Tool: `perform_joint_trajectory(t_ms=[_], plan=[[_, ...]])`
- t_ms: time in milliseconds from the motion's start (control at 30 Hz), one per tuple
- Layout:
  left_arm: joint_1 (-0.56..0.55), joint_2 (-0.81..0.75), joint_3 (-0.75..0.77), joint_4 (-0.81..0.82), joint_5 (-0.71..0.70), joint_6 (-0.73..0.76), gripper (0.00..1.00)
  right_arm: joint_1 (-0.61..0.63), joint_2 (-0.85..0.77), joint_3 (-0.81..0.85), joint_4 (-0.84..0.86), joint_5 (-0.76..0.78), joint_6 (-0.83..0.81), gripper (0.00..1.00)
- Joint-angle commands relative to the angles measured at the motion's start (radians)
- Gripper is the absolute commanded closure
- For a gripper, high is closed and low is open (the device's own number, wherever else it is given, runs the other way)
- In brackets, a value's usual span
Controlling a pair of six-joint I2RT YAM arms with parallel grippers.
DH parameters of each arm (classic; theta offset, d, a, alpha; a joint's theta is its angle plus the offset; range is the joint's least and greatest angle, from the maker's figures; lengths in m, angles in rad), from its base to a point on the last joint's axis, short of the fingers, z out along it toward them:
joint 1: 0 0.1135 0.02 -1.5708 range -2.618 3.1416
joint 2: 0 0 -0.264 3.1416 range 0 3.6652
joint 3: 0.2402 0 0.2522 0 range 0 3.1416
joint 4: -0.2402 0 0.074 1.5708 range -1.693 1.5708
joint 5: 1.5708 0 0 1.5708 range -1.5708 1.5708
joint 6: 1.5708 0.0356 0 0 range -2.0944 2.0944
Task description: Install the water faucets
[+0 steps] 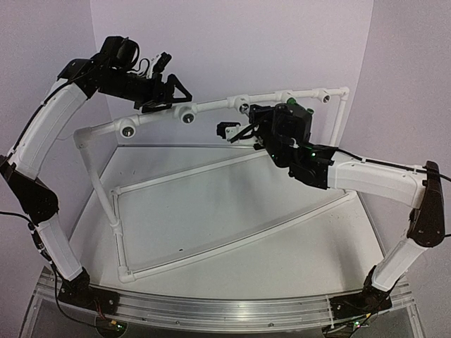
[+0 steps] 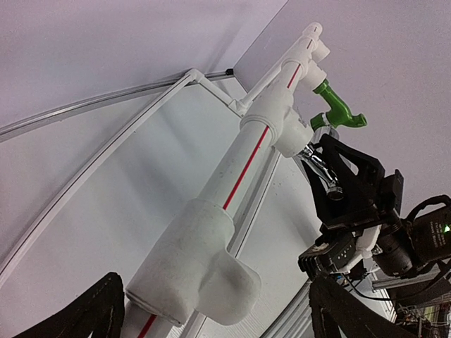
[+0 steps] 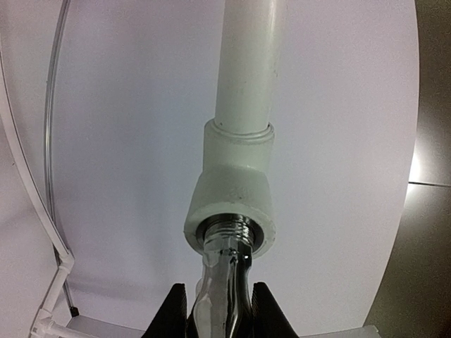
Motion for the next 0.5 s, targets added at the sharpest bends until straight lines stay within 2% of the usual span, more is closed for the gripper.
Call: perform_joint_trajectory(t_ms=[0, 333, 467], plan=[[-0.003, -0.024, -0.012, 0.017, 0.021, -0.01, 0.1, 0.033, 0.035, 0.098, 0.007, 0.033, 0.038, 1.0], [-0.003, -0.023, -0.018, 0.019, 0.028, -0.004, 0.1, 0.041, 0.038, 0.122, -0.037, 0.06, 0.081, 1.0], [-0.003, -0.021, -0.021, 0.024, 0.033, -0.004, 0.1, 0.046, 0.051, 0.158, -0.058, 0.047, 0.145, 1.0]])
